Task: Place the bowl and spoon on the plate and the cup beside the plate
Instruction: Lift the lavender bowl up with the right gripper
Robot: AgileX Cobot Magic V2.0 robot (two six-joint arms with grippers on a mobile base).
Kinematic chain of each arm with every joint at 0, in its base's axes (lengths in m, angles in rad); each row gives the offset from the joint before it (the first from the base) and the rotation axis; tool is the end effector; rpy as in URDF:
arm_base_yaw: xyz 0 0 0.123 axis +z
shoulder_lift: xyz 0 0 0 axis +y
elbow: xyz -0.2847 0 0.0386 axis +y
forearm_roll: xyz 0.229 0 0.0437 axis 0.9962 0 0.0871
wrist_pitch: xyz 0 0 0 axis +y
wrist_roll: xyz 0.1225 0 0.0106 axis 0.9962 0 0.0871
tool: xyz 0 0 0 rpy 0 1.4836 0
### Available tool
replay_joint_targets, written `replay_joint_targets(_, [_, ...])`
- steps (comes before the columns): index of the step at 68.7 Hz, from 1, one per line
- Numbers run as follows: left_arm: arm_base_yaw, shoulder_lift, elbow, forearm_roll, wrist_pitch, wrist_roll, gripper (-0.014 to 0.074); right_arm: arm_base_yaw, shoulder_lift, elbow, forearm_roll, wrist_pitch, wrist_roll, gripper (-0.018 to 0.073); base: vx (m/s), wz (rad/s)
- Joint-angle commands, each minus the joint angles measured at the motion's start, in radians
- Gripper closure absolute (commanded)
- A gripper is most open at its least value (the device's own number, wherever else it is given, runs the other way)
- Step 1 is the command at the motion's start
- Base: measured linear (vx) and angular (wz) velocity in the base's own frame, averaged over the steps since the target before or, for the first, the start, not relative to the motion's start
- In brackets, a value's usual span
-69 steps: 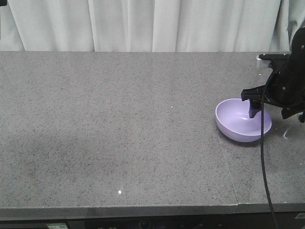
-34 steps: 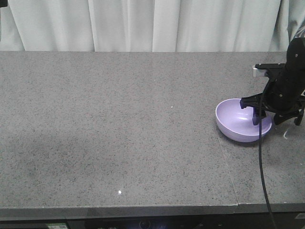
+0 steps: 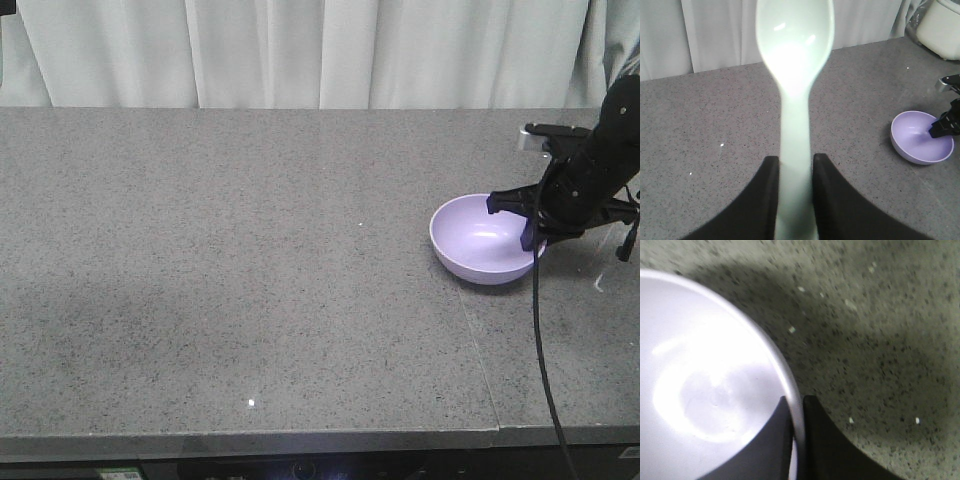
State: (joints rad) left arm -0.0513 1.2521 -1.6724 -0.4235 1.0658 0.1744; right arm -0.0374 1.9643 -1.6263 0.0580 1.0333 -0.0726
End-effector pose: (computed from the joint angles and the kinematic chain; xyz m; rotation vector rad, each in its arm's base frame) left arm 0.2357 -0.0564 0.4819 0.2349 2.0671 -0.4395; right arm 0.4100 -0.0092 0.2186 -0.0181 2.8519 0.0544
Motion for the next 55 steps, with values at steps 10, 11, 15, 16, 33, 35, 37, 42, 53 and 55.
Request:
replay_joint_targets(10, [-0.002, -0.024, -0.027, -0.033, -0.059, 0.002, 0.0603, -0.005, -0.215, -0.095, 0.091, -0.049, -0.059, 0.0569, 0.0, 0.0])
replay_joint_targets(11, [-0.002, -0.024, -0.027, -0.033, -0.059, 0.002, 0.0603, -0.005, -0.222, -0.098, 0.094, -0.05, -0.064, 0.0569, 0.0, 0.0])
replay_joint_targets(15, [-0.002, -0.024, -0.027, -0.033, -0.059, 0.002, 0.0603, -0.005, -0.283, -0.121, 0.135, -0.052, -0.085, 0.0569, 0.0, 0.0])
replay_joint_targets(16, [-0.002, -0.024, -0.027, -0.033, -0.059, 0.002, 0.0603, -0.005, -0.299, -0.124, 0.14, -0.052, -0.088, 0.0569, 0.0, 0.0])
replay_joint_targets(33, [-0.002, -0.024, -0.027, -0.034, -0.059, 0.002, 0.0603, -0.005, -0.549, -0.169, 0.254, -0.058, -0.105, 0.0569, 0.0, 0.0])
replay_joint_targets(35, [-0.002, -0.024, -0.027, -0.034, -0.059, 0.002, 0.0603, -0.005, -0.575, -0.169, 0.257, -0.057, -0.105, 0.0569, 0.0, 0.0])
replay_joint_targets(37, [-0.002, -0.024, -0.027, -0.034, -0.059, 0.002, 0.0603, -0.005, -0.598, -0.169, 0.257, -0.056, -0.105, 0.0569, 0.0, 0.0])
replay_joint_targets(42, [-0.002, -0.024, -0.027, -0.034, -0.059, 0.002, 0.0603, -0.005, -0.646, -0.169, 0.255, -0.055, -0.105, 0.0569, 0.0, 0.0])
replay_joint_targets(53, [-0.002, -0.024, -0.027, -0.034, -0.059, 0.0, 0.0603, -0.005, -0.724, -0.169, 0.251, -0.057, -0.105, 0.0569, 0.0, 0.0])
replay_joint_targets(55, [-0.002, -0.024, -0.027, -0.034, -0.059, 0.0, 0.0603, -0.005, -0.736, -0.169, 0.25, -0.057, -0.105, 0.0569, 0.0, 0.0])
